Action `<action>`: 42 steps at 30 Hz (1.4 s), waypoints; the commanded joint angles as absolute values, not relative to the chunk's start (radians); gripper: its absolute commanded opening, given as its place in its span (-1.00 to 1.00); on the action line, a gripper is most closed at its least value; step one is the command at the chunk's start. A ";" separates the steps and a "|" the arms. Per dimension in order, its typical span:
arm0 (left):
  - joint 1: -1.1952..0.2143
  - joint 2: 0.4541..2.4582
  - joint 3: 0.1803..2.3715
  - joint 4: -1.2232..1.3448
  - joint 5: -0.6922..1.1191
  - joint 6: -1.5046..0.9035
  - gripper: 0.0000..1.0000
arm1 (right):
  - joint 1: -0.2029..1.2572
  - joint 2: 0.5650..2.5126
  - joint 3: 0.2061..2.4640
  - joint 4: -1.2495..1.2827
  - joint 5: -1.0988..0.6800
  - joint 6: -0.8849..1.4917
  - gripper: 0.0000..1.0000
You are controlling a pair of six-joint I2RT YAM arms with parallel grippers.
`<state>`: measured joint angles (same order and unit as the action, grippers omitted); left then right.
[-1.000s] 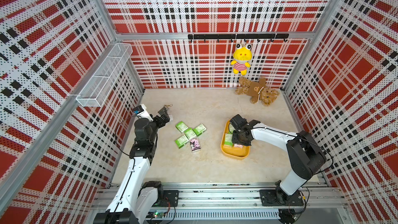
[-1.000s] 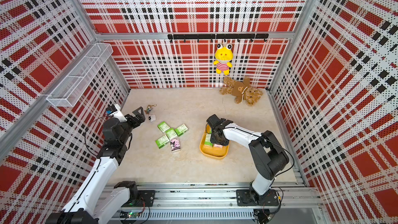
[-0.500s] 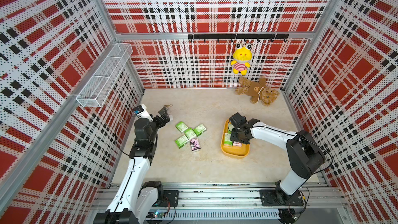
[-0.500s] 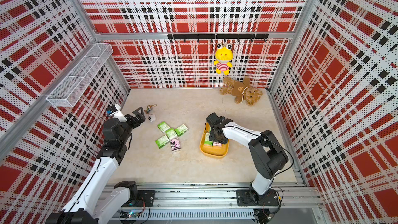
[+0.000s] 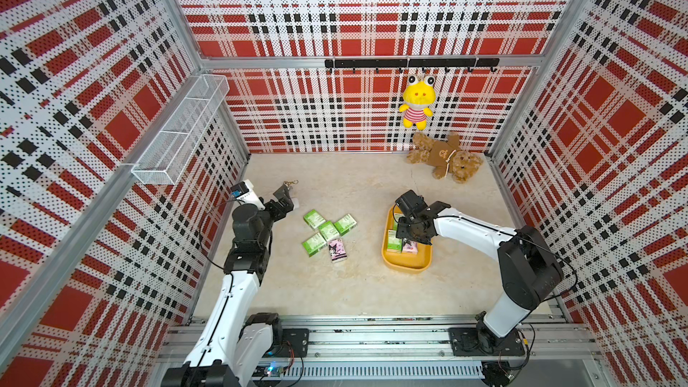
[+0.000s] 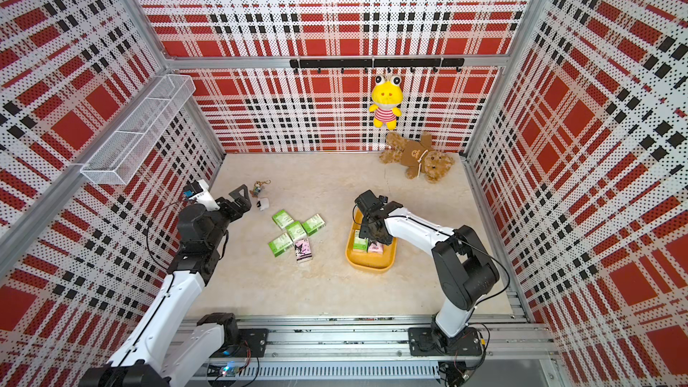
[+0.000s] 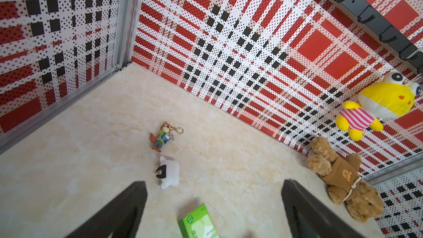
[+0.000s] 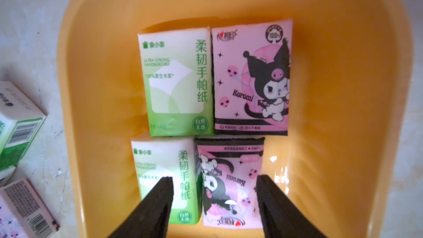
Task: Put the pocket tissues into the storage box
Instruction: Place the pocket tissues in the storage box, then pick up the pocket tissues from the center of the board.
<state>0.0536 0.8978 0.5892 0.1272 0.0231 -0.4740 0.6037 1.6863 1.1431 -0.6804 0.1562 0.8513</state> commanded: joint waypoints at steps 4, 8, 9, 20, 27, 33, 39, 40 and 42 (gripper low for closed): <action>0.057 0.899 0.590 0.145 0.032 -0.483 0.99 | 0.615 1.621 1.206 -0.723 0.238 0.766 0.35; 0.057 0.894 0.604 0.143 0.033 -0.486 0.99 | 0.647 1.628 1.236 -0.737 0.280 0.715 0.38; 0.057 0.892 0.610 0.138 0.032 -0.485 0.99 | 0.660 1.627 1.245 -0.732 0.294 0.700 0.39; 0.058 0.851 0.626 0.098 0.031 -0.485 0.98 | 0.843 1.740 1.454 -0.669 0.283 0.527 0.45; 0.060 0.832 0.629 0.083 0.026 -0.480 0.98 | 0.945 1.920 1.641 -0.702 0.211 0.472 0.59; 0.061 0.834 0.647 0.077 0.027 -0.476 0.98 | 0.977 2.063 1.745 -0.725 0.112 0.425 0.72; 0.061 0.838 0.669 0.058 0.019 -0.459 0.99 | 0.998 2.180 1.858 -0.783 0.064 0.415 0.74; 0.063 0.836 0.667 0.057 0.017 -0.457 0.99 | 0.999 2.193 1.868 -0.797 0.060 0.413 0.74; 0.063 0.832 0.662 0.057 0.014 -0.456 0.98 | 1.001 2.212 1.873 -0.815 0.048 0.411 0.74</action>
<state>0.0540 0.8425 0.6434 0.0727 0.0208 -0.4770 0.9901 2.1830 1.8484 -0.7601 0.0811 0.4278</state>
